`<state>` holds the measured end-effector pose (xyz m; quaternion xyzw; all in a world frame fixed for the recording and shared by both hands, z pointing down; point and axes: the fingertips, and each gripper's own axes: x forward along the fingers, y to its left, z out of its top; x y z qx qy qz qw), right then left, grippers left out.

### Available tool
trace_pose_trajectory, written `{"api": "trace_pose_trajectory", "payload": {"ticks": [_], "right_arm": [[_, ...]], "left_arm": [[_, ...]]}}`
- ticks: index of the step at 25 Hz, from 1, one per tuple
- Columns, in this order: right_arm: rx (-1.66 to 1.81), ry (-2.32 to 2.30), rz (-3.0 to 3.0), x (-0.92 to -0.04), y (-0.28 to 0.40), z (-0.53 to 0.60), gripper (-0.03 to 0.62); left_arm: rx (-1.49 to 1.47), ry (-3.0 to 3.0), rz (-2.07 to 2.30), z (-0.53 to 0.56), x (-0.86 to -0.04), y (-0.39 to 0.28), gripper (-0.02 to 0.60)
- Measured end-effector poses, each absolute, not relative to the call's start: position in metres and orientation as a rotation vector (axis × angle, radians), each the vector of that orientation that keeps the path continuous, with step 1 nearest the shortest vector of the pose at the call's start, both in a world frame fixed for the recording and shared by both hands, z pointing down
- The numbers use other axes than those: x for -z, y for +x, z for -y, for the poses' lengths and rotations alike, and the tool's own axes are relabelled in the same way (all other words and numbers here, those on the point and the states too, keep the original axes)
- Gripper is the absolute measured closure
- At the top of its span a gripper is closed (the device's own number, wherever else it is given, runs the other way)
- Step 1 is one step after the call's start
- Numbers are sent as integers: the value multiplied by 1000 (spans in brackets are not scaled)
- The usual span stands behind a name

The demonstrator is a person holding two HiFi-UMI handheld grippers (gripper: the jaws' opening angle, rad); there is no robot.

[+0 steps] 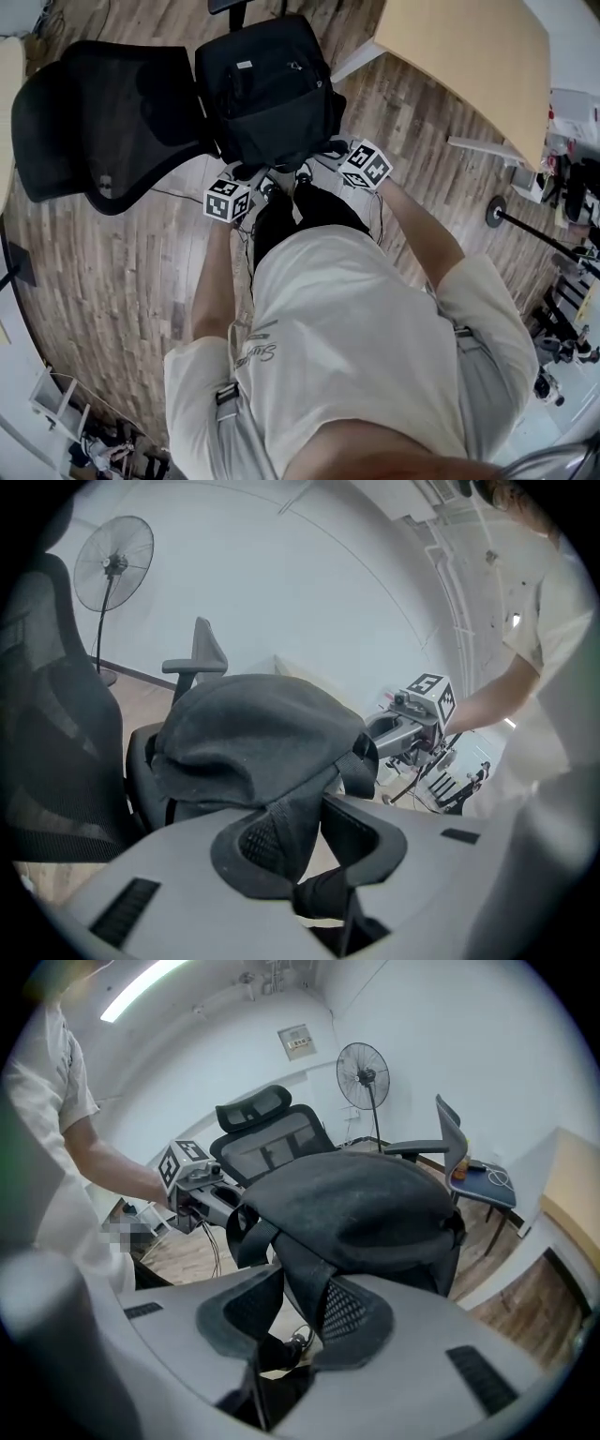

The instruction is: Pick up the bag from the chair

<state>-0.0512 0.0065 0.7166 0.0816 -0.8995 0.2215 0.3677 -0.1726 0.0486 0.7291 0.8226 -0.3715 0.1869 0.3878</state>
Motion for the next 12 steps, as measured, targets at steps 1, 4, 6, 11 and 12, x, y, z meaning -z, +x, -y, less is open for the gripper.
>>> {"api": "trace_pose_trajectory", "payload": {"ticks": [1,4,6,11,12], "right_arm": [[-562,226,2302,-715,-51,-3,500],[-518,259,2288,-710,-55,9,499],[-510,282,2299,-706,-58,16,497],[-543,326,2351,-694,-58,31,497],[-552,321,2364,-693,-57,34,500]], "left_arm": [[-472,2097,948,-46,-726,-173,482],[-470,2118,937,-35,-719,-178,485],[-478,2138,917,-28,-712,-181,489],[-516,2171,887,-11,-696,-180,492],[-522,2171,890,-8,-693,-179,494]]}}
